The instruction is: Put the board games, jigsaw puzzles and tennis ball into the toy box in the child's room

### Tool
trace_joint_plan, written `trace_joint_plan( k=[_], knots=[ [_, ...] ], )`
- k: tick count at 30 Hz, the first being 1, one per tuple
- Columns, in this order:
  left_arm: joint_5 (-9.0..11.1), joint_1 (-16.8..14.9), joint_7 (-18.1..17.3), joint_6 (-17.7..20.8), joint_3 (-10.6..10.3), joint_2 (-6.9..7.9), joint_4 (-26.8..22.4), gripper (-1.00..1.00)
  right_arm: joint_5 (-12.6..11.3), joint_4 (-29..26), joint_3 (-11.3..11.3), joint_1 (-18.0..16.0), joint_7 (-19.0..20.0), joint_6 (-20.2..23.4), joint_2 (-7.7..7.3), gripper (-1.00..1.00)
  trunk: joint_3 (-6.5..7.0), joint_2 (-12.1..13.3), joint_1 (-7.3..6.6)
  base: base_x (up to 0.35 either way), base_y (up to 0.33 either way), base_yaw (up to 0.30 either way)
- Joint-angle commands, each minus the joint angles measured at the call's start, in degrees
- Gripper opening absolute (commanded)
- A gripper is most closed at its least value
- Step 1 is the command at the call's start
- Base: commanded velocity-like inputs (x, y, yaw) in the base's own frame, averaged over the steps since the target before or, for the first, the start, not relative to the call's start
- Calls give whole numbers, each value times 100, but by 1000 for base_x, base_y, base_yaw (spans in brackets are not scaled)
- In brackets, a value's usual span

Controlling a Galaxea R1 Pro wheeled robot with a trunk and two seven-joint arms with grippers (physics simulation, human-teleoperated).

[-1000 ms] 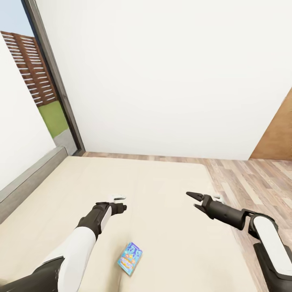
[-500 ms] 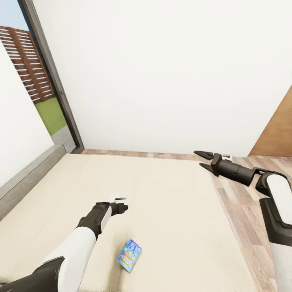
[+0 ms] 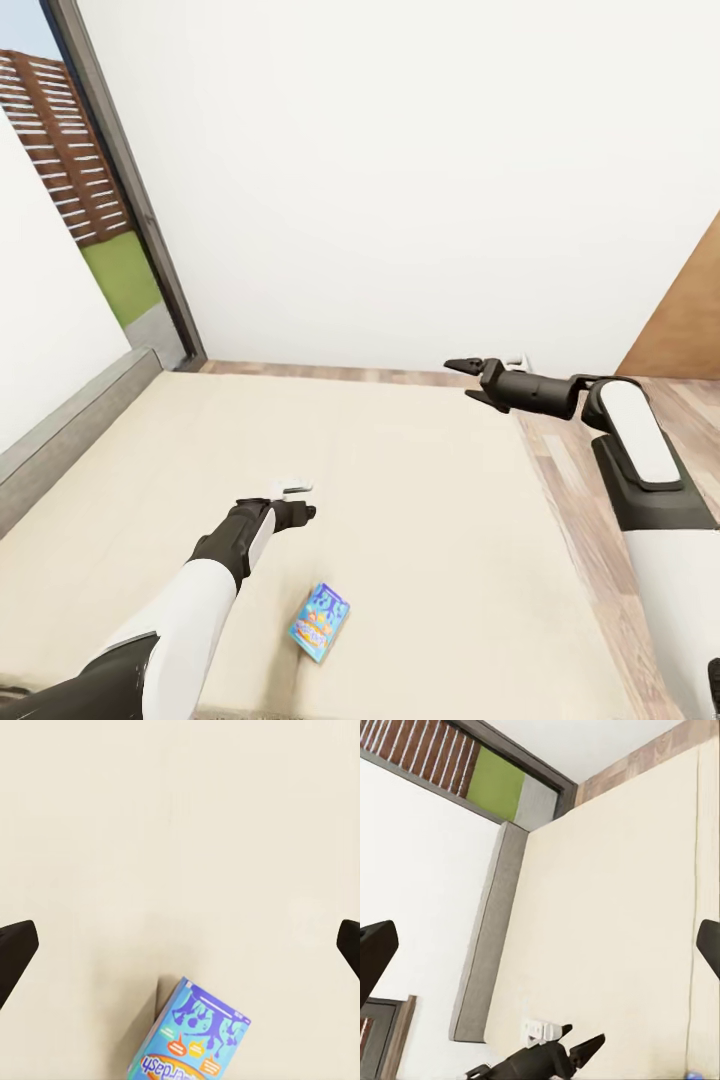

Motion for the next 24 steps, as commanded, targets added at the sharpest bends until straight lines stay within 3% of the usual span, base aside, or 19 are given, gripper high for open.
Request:
trace_joint_plan(
  k=[1, 8, 24],
  knots=[
    [-61, -4, -47, 30, 46, -7, -14, 100, -65, 61, 35, -43, -109, 0, 12, 100, -21, -13, 3, 0, 0, 0],
    [-60, -4, -48, 31, 46, -7, -14, 100, -64, 321, 123, -175, -337, 1, 87, 100, -88, -13, 3, 0, 0, 0],
    [-60, -4, -54, 31, 50, -7, -14, 100, -54, 489, 141, -202, -393, 3, 102, 100, -239, -13, 3, 0, 0, 0]
  ],
)
